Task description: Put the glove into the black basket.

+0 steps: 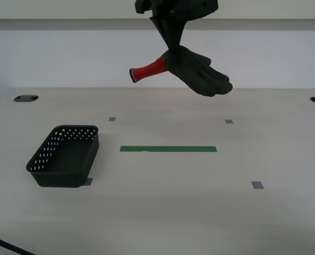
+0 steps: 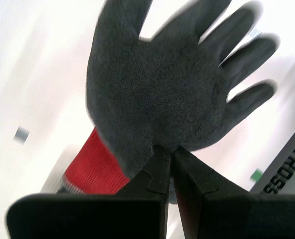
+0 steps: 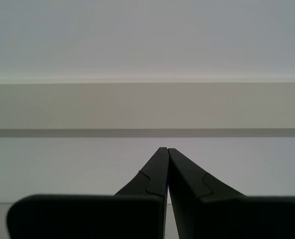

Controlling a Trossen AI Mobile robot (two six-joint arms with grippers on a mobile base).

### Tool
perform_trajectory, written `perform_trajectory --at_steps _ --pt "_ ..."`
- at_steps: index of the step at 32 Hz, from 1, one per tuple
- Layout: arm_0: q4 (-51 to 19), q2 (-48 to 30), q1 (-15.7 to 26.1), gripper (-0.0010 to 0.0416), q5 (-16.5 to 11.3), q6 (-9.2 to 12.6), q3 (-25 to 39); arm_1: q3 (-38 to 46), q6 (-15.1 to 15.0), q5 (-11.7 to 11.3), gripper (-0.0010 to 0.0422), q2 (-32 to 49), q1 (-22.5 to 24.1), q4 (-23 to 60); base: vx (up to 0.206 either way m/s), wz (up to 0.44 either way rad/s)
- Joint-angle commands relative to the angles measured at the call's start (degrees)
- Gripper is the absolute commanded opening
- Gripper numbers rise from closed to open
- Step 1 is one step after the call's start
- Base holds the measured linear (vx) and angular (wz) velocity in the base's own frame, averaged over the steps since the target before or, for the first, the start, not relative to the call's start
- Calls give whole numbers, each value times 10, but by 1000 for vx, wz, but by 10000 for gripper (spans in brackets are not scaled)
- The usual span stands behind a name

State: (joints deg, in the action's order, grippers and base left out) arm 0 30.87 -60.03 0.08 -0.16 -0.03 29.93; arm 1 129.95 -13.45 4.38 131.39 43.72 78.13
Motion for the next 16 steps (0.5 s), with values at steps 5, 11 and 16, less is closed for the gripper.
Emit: perform_trajectory --at_steps 5,11,16 --pt "-1 0 0 1 0 0 1 -178 -2 7 -1 -111 -34 -75 0 0" --pt "-2 0 0 1 1 0 1 -391 21 8 -1 -235 -97 -149 0 0" --pt "-4 0 0 1 2 0 1 -514 39 8 -1 -307 -163 -187 0 0"
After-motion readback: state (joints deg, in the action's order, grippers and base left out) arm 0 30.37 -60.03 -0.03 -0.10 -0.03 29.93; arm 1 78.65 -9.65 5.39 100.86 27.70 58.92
